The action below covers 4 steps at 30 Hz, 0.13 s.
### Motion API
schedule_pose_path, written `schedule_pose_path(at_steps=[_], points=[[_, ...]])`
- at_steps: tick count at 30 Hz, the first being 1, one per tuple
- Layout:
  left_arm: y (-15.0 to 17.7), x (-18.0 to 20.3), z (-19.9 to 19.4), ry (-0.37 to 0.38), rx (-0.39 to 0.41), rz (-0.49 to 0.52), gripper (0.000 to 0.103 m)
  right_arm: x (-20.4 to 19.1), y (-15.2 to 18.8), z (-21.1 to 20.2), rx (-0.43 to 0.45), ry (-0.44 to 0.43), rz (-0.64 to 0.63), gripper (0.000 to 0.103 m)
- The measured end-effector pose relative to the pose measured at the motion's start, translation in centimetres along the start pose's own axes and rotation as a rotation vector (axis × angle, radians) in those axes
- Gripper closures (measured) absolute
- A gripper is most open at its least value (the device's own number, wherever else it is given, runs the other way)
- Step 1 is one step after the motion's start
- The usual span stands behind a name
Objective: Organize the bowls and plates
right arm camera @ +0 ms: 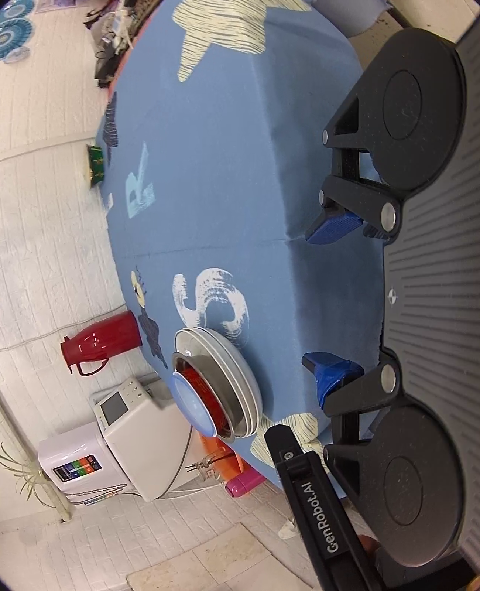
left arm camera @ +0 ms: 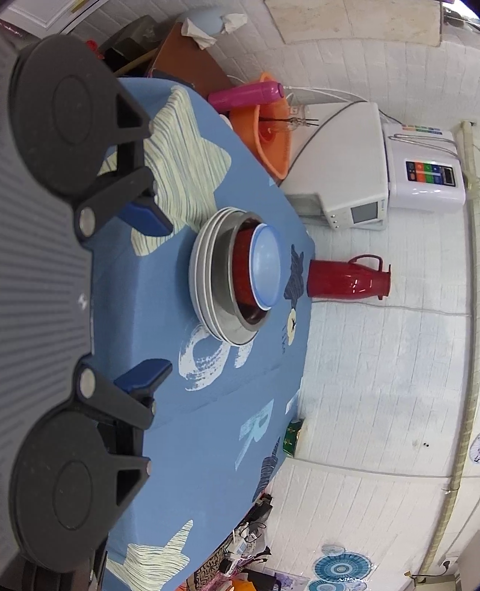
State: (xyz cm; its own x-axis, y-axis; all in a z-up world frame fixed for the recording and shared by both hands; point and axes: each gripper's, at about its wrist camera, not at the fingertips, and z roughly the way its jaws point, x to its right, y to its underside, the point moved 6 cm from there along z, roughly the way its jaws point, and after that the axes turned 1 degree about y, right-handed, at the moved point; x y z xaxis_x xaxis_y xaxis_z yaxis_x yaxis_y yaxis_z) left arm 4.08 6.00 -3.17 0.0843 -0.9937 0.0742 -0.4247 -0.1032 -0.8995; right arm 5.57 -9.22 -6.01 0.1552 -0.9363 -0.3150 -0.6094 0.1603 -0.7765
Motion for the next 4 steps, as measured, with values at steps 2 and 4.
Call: schedule_pose_path(at_steps=[2, 4], points=[[0.03, 0.02, -0.22, -0.015, 0.018, 0.004, 0.031, 0.05, 0.3, -0.04, -0.003, 0.004, -0.002, 0.052], [-0.06, 0.01, -0.42, -0.02, 0.026, 0.007, 0.031, 0.02, 0.52, -0.2, -0.001, 0.009, -0.003, 0.052]])
